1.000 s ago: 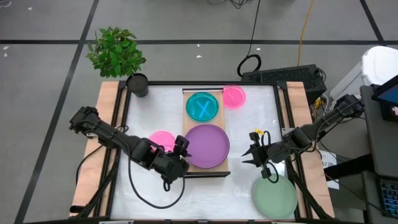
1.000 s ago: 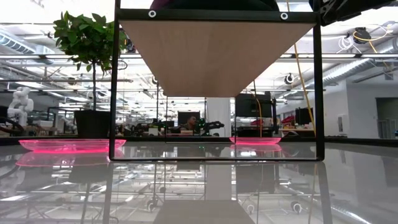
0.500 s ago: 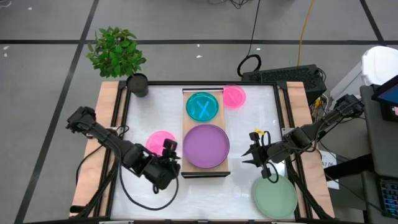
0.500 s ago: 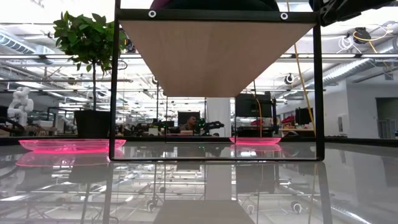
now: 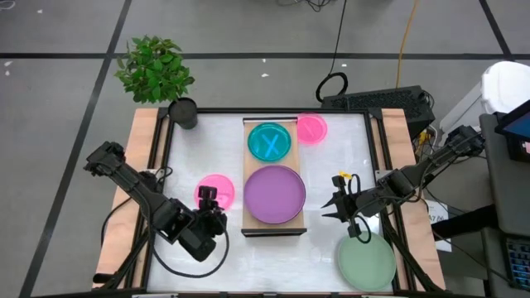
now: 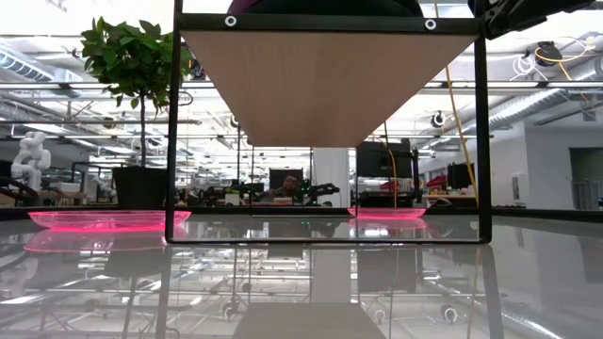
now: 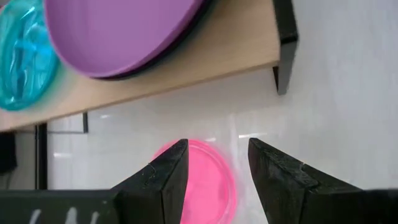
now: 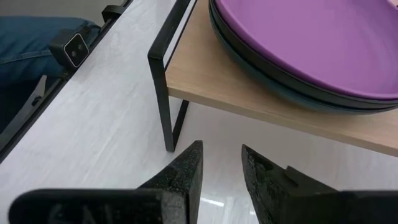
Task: Place and stack plates onto a shelf
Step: Stack the bottom pink plate on top of the blue plate on the shelf
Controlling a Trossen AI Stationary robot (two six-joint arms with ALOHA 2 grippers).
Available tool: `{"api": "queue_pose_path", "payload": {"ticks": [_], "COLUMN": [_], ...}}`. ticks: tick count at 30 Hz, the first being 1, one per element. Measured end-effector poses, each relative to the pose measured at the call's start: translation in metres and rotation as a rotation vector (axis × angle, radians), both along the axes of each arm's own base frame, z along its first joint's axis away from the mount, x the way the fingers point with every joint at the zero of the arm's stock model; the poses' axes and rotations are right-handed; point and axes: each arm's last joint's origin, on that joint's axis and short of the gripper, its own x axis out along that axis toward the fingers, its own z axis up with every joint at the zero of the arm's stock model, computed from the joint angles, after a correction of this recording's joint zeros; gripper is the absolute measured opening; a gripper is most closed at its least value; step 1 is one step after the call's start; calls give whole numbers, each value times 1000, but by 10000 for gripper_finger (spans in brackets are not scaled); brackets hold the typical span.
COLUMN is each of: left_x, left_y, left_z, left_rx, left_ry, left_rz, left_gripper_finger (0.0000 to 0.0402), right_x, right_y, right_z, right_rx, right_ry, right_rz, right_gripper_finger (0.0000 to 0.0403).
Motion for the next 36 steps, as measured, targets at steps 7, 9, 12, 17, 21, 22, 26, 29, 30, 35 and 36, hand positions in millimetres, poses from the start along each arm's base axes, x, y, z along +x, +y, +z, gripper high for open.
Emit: {"api": "queue_pose_path", "payload": {"ticks": [7,9,12,17,21,22,26,29,30,35,36], "left_x": [-2,-5,-13,-23,-31,-32,-38,-43,-44,-49,-49], "left_y": [2,4,8,13,10,9,11,16,18,25,26], "left_z": [-18,-33,-60,-103,-128,-133,-147,-156,-158,-167,-169], "left_rx": [13,39,48,-27,-59,-65,-52,-39,-32,-14,-10], "left_ry": [23,71,155,227,214,208,214,228,236,257,261], "left_rz": [42,41,84,160,139,126,108,126,132,152,154], "left_gripper_finger": [173,173,172,172,172,172,172,172,172,172,172], "right_x": [0,0,0,0,0,0,0,1,0,1,0], "right_y": [0,0,0,0,0,0,0,0,0,0,0], "right_z": [0,0,0,0,0,0,1,1,1,1,1], "right_rx": [6,5,6,5,5,5,8,7,7,5,4], "right_ry": [1,1,1,1,-1,-2,-7,-7,-7,-7,-7], "right_rz": [-4,-5,-5,-6,-7,-7,-8,-8,-8,-6,-4], "right_gripper_finger": [93,93,93,93,93,93,93,93,93,93,93]}}
